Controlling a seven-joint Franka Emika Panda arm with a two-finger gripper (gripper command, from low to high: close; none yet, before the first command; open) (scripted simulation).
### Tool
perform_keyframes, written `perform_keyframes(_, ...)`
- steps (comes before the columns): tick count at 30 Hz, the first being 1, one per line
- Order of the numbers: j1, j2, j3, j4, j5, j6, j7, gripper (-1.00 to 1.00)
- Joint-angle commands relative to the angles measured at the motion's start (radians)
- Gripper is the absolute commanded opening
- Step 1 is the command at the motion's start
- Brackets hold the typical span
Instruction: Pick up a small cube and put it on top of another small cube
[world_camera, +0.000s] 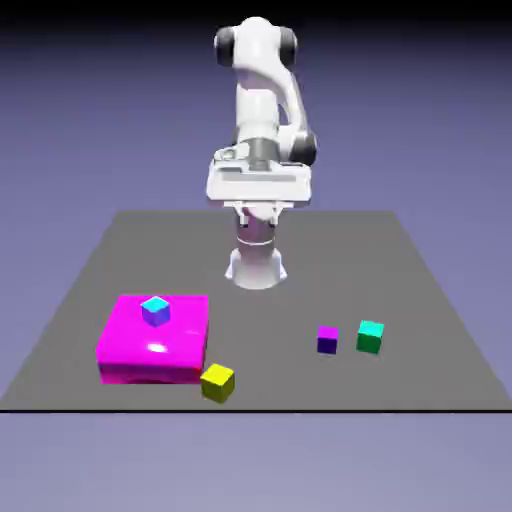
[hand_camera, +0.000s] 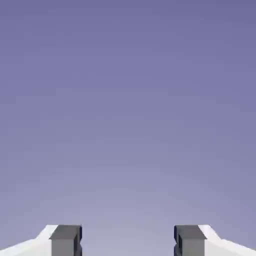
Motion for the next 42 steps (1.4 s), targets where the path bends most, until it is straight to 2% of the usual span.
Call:
perform_keyframes(1, -0.003, 0.036, 0.018, 0.015, 0.008, -0.031, 0.021, 0.0)
perform_keyframes(21, -0.061, 0.761, 0.382, 0.304, 0.163, -0.646, 0.436, 0.0)
perform_keyframes(23, -0.061, 0.773, 0.388, 0.309, 0.166, -0.656, 0.443, 0.0)
perform_keyframes(28, -0.011, 0.942, 0.349, 0.285, 0.125, -0.465, 0.466, 0.0)
perform_keyframes(29, -0.011, 0.942, 0.349, 0.285, 0.125, -0.465, 0.466, -1.0)
perform_keyframes(35, -0.059, 0.774, 0.4, 0.32, 0.157, -0.668, 0.444, -1.0)
perform_keyframes(42, -0.023, 0.806, 0.614, 0.517, 0.009, -0.88, 0.46, -1.0)
